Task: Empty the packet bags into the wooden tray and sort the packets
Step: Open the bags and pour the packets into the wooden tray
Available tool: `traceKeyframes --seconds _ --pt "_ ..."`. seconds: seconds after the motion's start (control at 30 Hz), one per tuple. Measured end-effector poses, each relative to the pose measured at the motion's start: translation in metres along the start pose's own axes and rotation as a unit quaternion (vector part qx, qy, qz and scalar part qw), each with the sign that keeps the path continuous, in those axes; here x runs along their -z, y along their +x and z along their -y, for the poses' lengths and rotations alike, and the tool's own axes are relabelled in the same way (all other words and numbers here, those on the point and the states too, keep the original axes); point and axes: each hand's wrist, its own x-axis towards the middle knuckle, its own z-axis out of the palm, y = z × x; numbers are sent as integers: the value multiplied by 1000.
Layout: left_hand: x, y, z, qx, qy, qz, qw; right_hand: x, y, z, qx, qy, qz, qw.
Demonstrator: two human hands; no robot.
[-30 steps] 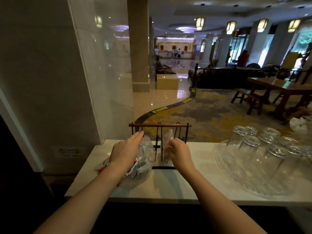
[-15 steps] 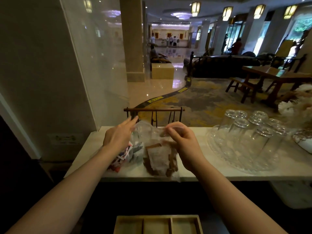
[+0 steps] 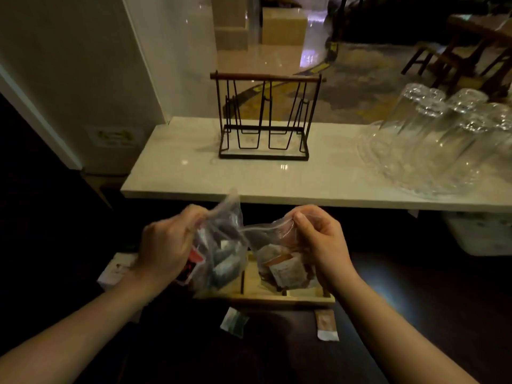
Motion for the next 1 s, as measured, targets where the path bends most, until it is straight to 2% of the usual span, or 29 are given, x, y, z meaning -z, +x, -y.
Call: traceKeyframes --seconds 0.07,0.2,0.27,0.37,0.47,0.53,0.63,0.8,0.93,1.0 --pt "-18 -39 -1 15 -24 49 998 1 -12 -22 -10 -17 -7 1000" --pt "-59 -107 3 -50 -38 123 990 8 -35 -64 -26 -95 -19 995" --pt "-74 -127 0 -48 -53 136 988 14 -48 -82 -39 -138 -28 989" --pt "-90 -141 -7 -48 -64 129 988 20 -66 -100 -84 -142 -14 986" --pt "-102 -147 -11 -47 -28 139 989 22 -78 -114 -130 -130 -5 983" --pt "-110 -153 -9 -45 4 186 982 23 -84 -122 -148 -136 4 980" --pt "-121 -157 -8 -29 69 247 966 24 -89 -132 -154 -146 0 977" --pt "-127 -145 -13 23 103 268 958 39 -85 -139 -150 -155 -2 976" --pt "-122 -123 -45 13 9 252 968 45 -80 -135 -157 -161 -9 974" --pt "-121 -103 -75 33 -78 274 958 44 -77 -134 -144 -167 -7 975"
